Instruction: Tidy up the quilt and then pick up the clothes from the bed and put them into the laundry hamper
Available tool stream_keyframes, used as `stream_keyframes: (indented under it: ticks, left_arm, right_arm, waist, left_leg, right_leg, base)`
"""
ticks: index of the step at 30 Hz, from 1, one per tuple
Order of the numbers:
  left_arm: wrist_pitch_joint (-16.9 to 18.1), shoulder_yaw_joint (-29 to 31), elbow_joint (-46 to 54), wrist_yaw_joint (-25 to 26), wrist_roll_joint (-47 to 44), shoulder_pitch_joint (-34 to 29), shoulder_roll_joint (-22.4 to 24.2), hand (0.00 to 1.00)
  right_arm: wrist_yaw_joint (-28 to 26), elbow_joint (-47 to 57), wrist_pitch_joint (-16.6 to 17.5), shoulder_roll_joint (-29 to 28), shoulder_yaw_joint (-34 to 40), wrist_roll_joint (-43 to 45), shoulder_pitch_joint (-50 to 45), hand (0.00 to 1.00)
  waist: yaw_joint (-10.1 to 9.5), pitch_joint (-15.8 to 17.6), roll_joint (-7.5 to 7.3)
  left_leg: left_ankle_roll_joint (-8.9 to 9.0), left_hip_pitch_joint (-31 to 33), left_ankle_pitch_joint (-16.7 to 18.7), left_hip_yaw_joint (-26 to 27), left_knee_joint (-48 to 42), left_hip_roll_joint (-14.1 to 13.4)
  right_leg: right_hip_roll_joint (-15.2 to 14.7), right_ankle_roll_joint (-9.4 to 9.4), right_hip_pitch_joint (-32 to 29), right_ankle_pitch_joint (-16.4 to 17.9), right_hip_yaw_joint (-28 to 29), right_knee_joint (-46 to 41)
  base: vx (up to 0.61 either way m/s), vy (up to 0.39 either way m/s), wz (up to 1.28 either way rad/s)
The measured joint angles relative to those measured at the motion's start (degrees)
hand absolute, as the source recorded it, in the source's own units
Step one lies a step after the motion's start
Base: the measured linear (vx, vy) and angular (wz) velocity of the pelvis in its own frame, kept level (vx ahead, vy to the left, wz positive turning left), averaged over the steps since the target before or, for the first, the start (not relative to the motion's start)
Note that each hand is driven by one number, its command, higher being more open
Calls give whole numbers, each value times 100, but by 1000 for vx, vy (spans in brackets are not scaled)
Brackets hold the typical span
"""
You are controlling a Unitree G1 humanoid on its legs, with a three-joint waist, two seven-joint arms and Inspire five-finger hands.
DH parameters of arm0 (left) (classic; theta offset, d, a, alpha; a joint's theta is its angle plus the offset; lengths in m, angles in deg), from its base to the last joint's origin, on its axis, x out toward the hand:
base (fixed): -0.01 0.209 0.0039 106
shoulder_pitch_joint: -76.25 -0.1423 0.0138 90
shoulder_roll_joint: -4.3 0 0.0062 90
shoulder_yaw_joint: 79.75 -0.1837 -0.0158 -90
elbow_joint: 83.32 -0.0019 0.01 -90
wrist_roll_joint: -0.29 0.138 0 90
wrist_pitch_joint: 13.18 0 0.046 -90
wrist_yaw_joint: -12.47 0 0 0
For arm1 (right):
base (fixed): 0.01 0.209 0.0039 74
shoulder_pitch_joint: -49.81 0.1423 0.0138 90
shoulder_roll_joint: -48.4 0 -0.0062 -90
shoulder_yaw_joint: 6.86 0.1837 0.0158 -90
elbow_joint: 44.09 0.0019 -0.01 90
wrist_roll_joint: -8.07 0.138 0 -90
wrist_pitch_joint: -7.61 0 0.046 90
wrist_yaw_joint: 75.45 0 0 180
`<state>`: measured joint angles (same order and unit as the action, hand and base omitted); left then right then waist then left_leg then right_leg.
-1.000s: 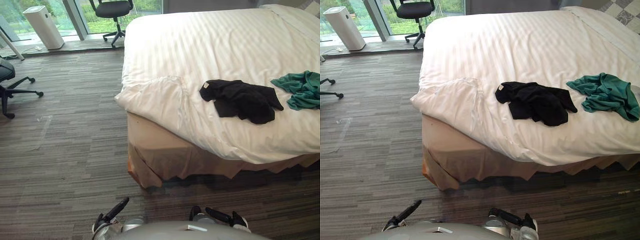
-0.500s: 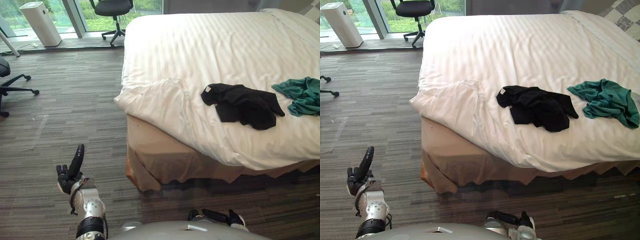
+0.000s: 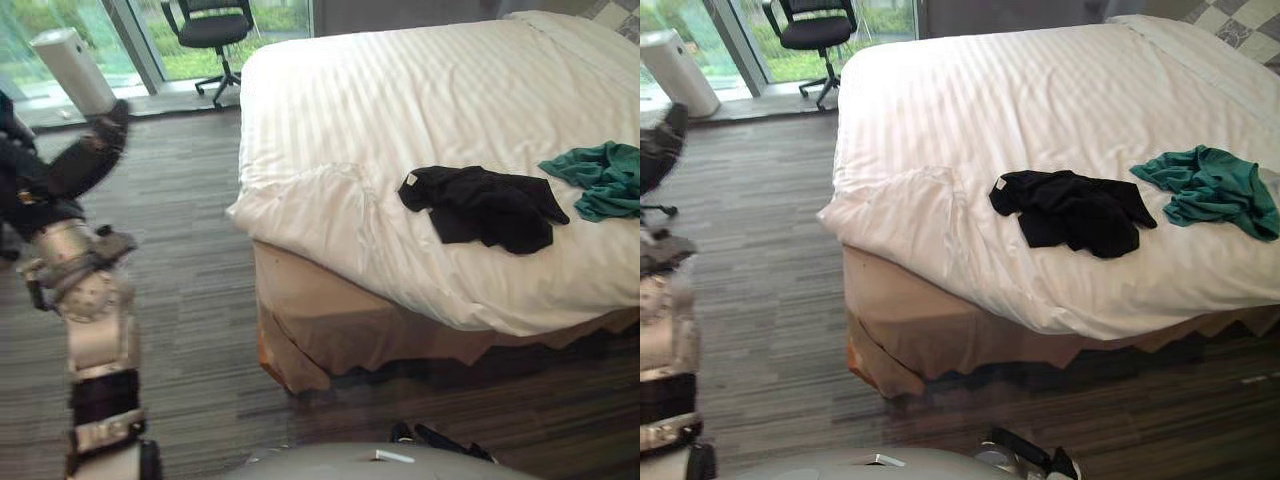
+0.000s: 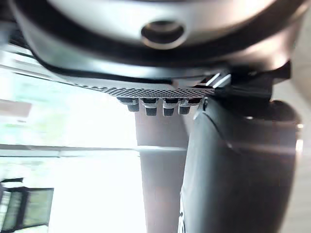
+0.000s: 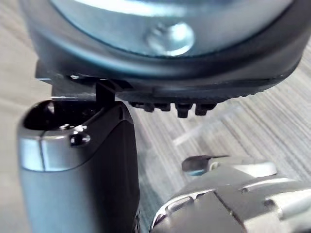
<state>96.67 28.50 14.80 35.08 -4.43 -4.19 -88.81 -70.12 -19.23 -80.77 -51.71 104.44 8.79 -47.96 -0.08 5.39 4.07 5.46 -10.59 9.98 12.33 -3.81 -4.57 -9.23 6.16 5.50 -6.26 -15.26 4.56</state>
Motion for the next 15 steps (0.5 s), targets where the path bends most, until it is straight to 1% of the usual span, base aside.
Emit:
stream_keyframes:
  ticks: [1,2,3,4,6,7,9,11,12,14,15]
  left_arm:
    - [-11,-119,-5,14,174,4,35,100]
    - [-156,-309,-105,67,493,41,49,100]
    - [-318,-473,-283,71,731,140,60,100]
    - [-400,-533,-378,76,773,192,68,100]
    - [-685,-683,-664,77,997,305,68,100]
    - [-720,-715,-752,79,1000,334,58,100]
    - [-934,-838,-1124,69,1255,460,-39,100]
    - [-1035,-982,-1280,54,1499,531,-165,100]
    - [-1128,-1159,-1431,32,1733,658,-309,100]
    - [-1164,-1278,-1573,2,1963,779,-473,100]
    - [-1207,-1375,-1696,-33,2132,938,-559,100]
  right_arm:
    - [-12,-12,1,20,-5,-4,17,100]
    - [-23,-31,2,36,-8,-34,50,100]
    - [-22,-40,1,32,-7,-34,74,100]
    - [-20,-39,2,23,-7,-34,82,100]
    - [-21,-42,-1,-30,-6,-32,78,100]
    - [-21,-41,-4,-50,-4,-31,77,100]
    - [-1,-32,-5,-93,-8,-33,66,100]
    - [7,-26,-5,-106,-17,-33,60,100]
    - [15,-11,-6,-109,-50,-32,46,100]
    - [18,48,-6,-109,-65,-32,26,100]
    - [17,91,-6,-112,-73,-32,3,100]
  waist:
    - [22,-21,28]
    - [44,-37,52]
    - [61,-34,47]
    - [62,-28,37]
    - [141,11,-54]
    - [164,20,-73]
    - [185,11,-150]
    - [194,10,-182]
    - [186,11,-198]
    - [194,10,-202]
    - [202,8,-203]
  left_leg:
    - [8,0,5,3,-3,1]
    - [12,-3,7,14,-4,-13]
    - [13,-7,6,48,-9,-29]
    - [13,-7,6,74,-10,-36]
    - [12,-12,7,126,-12,-43]
    - [12,-36,7,134,-2,-46]
    - [10,-94,8,194,5,-46]
    - [3,-95,11,206,4,-44]
    - [-6,-78,13,215,4,-16]
    - [-10,-49,11,231,6,0]
    - [-15,-1,9,225,3,5]
  right_leg:
    - [8,0,0,0,4,0]
    - [28,-1,-2,0,20,0]
    - [46,-2,-17,1,54,0]
    - [53,-2,-36,2,91,0]
    - [63,-5,-66,-2,154,1]
    - [67,-28,-62,-19,154,1]
    - [63,-35,-49,-62,193,4]
    - [44,-16,-61,-86,232,6]
    - [23,-12,-94,-112,256,36]
    - [9,-6,-134,-123,275,37]
    - [2,-4,-170,-125,274,37]
  base:
    - [20,1,-3]
    - [-17,-22,-8]
    - [-36,-30,-13]
    - [-74,-42,-21]
    - [-112,-43,-14]
    - [-124,-36,-11]
    - [-118,-27,-15]
    - [-96,-19,-8]
    - [-111,-15,-7]
    - [-90,-14,-6]
    - [-59,-18,-2]
